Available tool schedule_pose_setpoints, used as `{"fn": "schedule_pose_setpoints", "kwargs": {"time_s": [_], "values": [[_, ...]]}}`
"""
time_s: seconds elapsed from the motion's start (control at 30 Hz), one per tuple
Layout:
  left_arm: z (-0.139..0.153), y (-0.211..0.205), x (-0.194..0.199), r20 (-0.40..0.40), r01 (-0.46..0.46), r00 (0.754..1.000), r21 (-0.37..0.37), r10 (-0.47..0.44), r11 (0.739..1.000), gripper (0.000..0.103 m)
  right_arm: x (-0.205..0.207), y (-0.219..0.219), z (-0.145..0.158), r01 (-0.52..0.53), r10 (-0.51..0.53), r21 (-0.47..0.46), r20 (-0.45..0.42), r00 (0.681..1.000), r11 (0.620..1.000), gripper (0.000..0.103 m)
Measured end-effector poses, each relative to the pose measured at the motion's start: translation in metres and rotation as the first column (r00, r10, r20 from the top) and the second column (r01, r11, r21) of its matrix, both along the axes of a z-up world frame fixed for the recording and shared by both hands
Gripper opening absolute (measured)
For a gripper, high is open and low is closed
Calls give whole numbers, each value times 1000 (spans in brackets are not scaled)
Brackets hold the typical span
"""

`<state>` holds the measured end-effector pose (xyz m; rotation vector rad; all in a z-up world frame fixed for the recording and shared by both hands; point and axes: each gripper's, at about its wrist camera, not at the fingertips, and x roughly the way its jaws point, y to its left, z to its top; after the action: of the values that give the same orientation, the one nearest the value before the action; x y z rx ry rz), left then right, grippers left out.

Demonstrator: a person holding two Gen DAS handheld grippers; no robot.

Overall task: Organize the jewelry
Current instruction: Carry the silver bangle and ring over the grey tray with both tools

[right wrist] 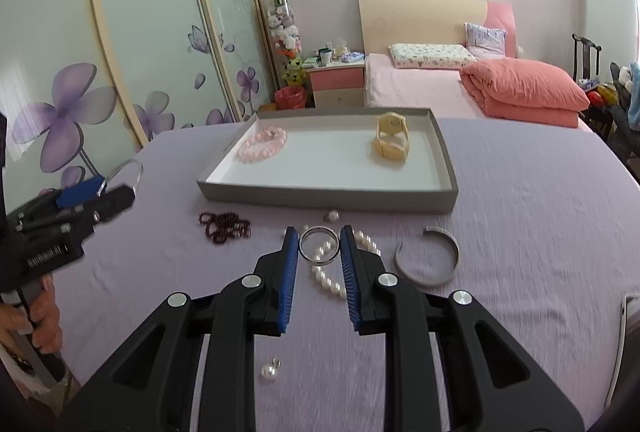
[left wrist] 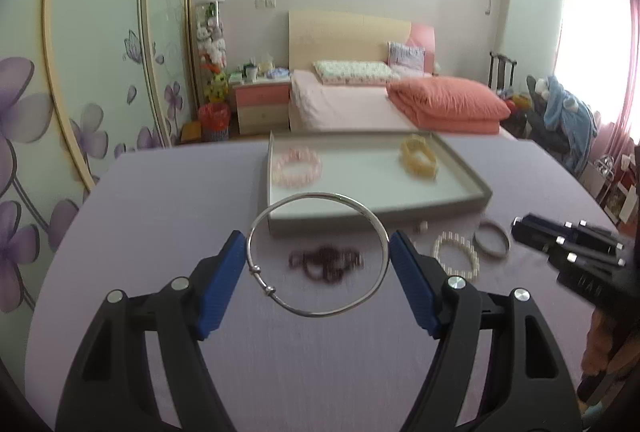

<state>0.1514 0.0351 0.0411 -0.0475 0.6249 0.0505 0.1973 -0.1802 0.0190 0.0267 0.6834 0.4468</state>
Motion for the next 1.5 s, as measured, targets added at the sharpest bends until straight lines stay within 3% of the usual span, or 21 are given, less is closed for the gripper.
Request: {"fn": "schedule_pose_setpoints", "kwargs": {"time_s": [0.37,0.53,0.73,1.0,1.17,1.33,1.37,1.43,1.5], "values": [[41,1,54,105,0,995,-23,3,1000,72,46,13,37,18,-20,20,122,992,1000,23],[42,2,88,107,-5,994,-40,9,999,72,84,19,46,46,-48,14,178,983,999,23],[35,8,130,103,-14,994,-55,20,998,72,132,23,42,84,-83,3,188,979,996,23],[2,15,177,44,-18,999,-78,21,997,72,182,18,-14,111,-108,-70,45,993,991,23],[-20,15,195,3,-15,1000,-83,15,996,72,197,19,-47,107,-113,-112,-56,992,988,23],[-33,16,203,-21,-9,1000,-75,8,997,72,202,21,-61,107,-122,-137,-102,987,985,23],[-34,17,204,-23,-9,1000,-75,7,997,72,202,22,-62,108,-123,-138,-103,987,984,26],[-39,16,204,-32,-8,999,-76,6,997,72,202,22,-61,108,-123,-134,-108,987,985,58],[-41,16,206,-39,-8,999,-72,5,997,72,197,21,-57,110,-121,-126,-83,989,986,62]]}}
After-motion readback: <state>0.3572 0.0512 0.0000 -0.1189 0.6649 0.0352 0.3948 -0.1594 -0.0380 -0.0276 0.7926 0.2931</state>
